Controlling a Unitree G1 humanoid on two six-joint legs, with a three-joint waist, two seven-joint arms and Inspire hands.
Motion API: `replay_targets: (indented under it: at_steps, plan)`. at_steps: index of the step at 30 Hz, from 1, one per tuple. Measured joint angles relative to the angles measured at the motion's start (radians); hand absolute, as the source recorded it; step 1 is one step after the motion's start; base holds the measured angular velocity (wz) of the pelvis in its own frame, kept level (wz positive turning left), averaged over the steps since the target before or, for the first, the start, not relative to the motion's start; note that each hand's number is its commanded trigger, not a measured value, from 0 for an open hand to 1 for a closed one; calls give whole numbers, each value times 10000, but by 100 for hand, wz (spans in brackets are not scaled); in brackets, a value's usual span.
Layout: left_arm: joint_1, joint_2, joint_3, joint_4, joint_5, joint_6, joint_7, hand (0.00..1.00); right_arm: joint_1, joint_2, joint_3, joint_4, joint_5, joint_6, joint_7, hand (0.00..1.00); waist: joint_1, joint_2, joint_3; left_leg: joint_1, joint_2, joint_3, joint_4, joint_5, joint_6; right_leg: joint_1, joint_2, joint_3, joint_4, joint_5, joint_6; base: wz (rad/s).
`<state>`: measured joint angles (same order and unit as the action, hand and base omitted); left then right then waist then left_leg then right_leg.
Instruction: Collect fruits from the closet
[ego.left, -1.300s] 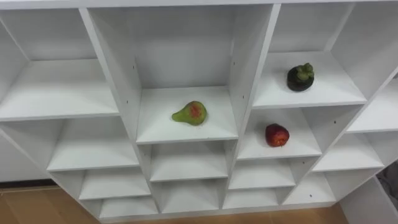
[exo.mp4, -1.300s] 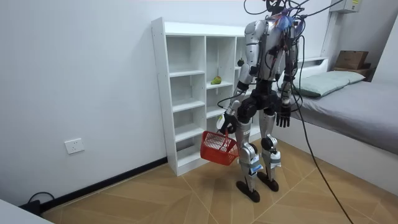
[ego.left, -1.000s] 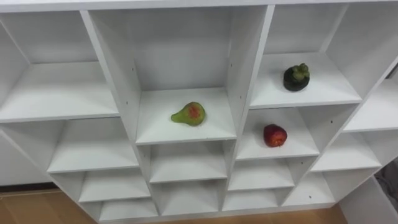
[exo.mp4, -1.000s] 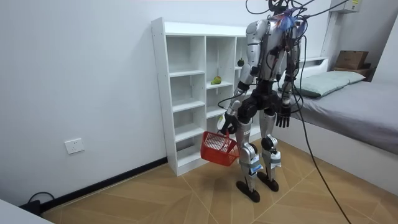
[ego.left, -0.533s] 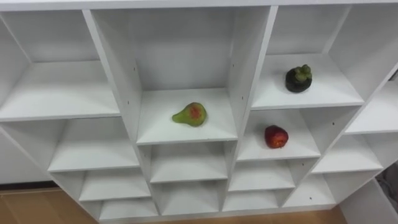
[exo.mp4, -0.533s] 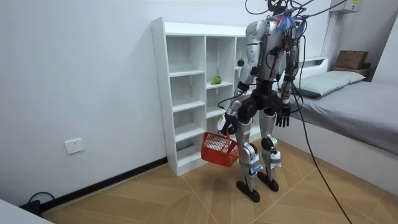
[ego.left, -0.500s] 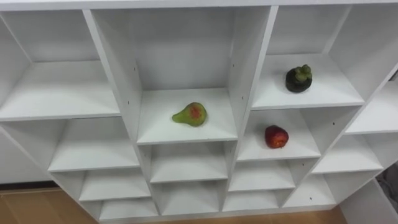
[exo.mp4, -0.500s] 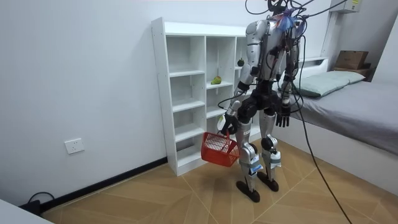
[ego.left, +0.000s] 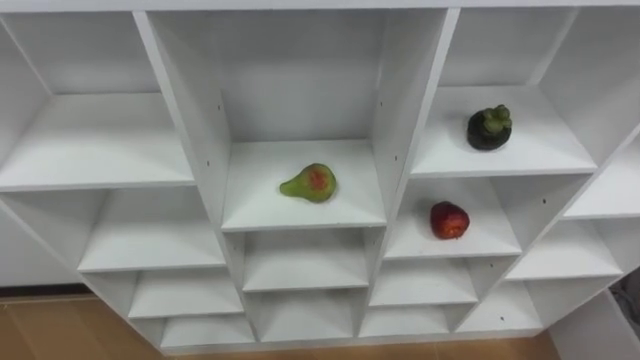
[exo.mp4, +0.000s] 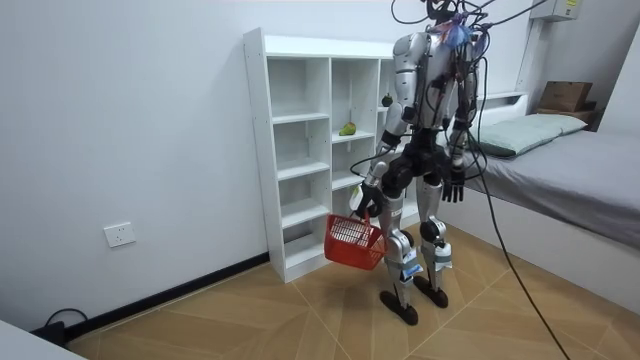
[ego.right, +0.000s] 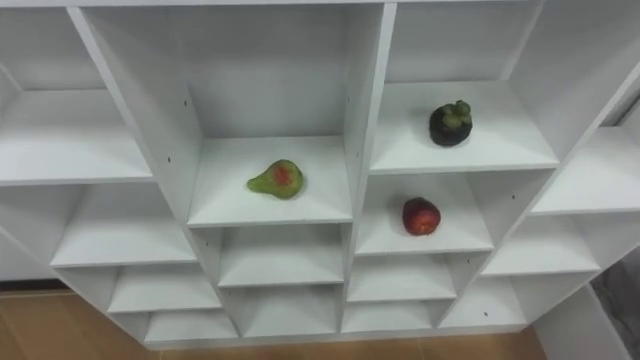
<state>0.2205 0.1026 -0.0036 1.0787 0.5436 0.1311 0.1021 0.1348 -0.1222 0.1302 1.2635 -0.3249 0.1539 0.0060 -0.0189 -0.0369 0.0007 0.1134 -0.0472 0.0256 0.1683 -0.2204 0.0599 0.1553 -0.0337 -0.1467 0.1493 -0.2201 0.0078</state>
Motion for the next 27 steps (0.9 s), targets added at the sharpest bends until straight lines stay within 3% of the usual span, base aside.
replay_targets:
  at_steps: [11, 19, 24, 27]
  plan:
    - [-167, -4, -5, 10, 196, -53, 41, 100, -55, -4, -86, -244, 157, -184, -645, 0, 3, 74, -6, 14, 9, -18, -21, -2, -2, 4, 3, -1, 27, 1, 0, 0]
    - [-156, 27, -1, -104, 187, -585, 502, 100, 168, -58, -563, -1395, 564, -1085, -1558, 0, 4, 175, -11, -155, 22, 40, 29, 0, 0, -197, 12, 79, 121, 13, -13, -2]
    - [-108, 37, 103, -513, 181, -1179, 945, 100, 386, -58, -874, -2849, 1275, -2107, -1941, 0, 17, 218, 5, -216, 33, 82, 25, 3, 2, -340, 14, 104, 199, 14, -13, 0]
    - [-109, 19, 89, -616, 131, -1596, 1114, 100, 657, 7, -900, -4098, 1276, -2330, -2002, 0, -8, 229, -22, -250, 27, 145, -5, 2, 2, -346, 14, 127, 197, 14, -12, -3]
